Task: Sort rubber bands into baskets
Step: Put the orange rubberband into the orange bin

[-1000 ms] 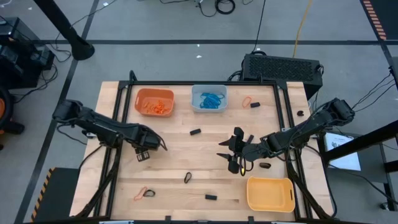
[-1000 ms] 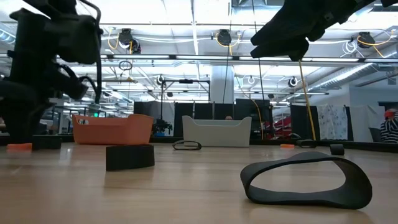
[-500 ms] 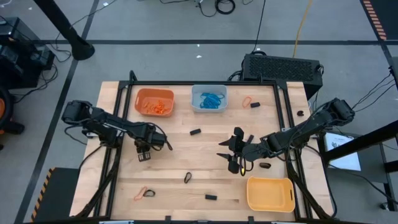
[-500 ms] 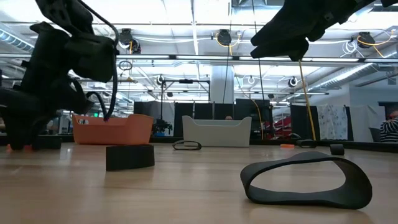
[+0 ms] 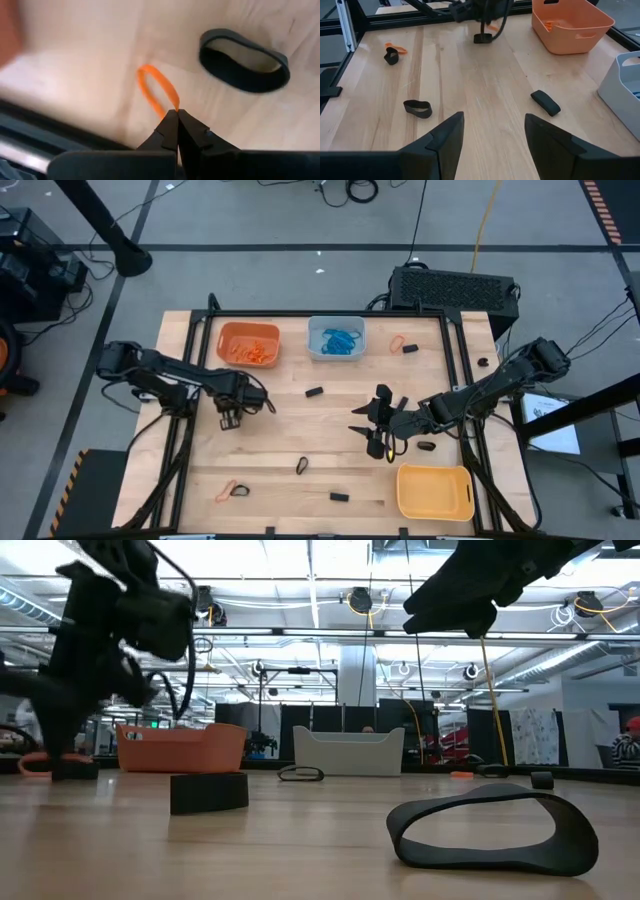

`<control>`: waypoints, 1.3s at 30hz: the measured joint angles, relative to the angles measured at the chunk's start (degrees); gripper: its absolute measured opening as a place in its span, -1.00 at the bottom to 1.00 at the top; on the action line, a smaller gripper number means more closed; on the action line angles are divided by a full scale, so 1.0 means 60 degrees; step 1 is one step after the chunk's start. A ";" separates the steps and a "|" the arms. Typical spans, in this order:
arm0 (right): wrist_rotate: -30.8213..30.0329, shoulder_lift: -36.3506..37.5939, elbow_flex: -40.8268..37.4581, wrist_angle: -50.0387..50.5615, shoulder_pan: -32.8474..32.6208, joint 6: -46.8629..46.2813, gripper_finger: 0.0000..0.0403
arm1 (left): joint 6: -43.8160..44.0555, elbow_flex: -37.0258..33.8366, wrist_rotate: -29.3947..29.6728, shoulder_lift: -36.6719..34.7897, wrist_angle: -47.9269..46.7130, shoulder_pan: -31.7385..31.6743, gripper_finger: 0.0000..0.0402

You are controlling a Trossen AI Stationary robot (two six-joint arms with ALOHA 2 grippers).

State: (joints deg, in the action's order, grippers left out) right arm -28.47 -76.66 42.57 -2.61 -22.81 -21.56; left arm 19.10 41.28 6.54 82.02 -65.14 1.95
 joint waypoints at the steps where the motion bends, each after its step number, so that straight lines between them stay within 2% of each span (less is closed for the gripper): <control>1: 0.0000 0.0000 0.0000 0.0000 0.0000 0.0000 0.00 | 0.0003 0.0147 0.0147 -0.0144 -0.0223 -0.0001 -0.99; 5: 0.0000 0.0000 0.0000 0.0004 0.0000 -0.0007 0.00 | -0.0008 0.0754 0.0817 -0.0889 -0.0337 -0.0014 -0.99; 8: 0.0000 0.0000 0.0000 0.0007 0.0000 -0.0007 0.00 | -0.0128 0.1144 0.1213 -0.1387 0.0281 -0.0084 -0.99; 13: 0.0000 0.0000 0.0000 0.0011 0.0000 -0.0031 0.00 | -0.1237 0.1300 0.1247 -0.1945 0.3426 -0.0399 -1.00; 15: 0.0000 0.0000 0.0000 0.0015 0.0000 -0.0044 0.00 | -0.1701 0.1304 0.0795 -0.1958 0.4657 -0.0598 -1.00; 18: 0.0000 0.0000 0.0000 0.0034 0.0000 -0.0044 0.00 | -0.2147 0.1304 0.0187 -0.1956 0.5579 -0.0896 -1.00; 27: 0.0004 0.0003 0.0000 0.0121 0.0000 0.0019 0.00 | -0.2558 0.1304 0.0743 -0.1956 0.5821 -0.2084 -1.00; 34: -0.0044 0.0000 0.0000 0.0124 0.0003 0.1030 0.00 | -0.2845 0.1309 0.0994 -0.2239 0.6247 -0.2392 -1.00; 37: -0.0543 0.0000 0.0000 0.0115 0.0060 0.1899 0.00 | -0.3021 0.1311 0.1480 -0.2546 0.6195 -0.2392 -1.00; 39: -0.1266 0.0000 0.0000 0.0113 0.0132 0.2669 0.00 | -0.3027 0.1311 0.1993 -0.2820 0.6287 -0.2392 -1.00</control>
State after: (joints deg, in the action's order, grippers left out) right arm -36.06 -76.66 42.57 -1.93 -22.02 -5.55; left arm 0.94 49.15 18.50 65.10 -27.41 -12.40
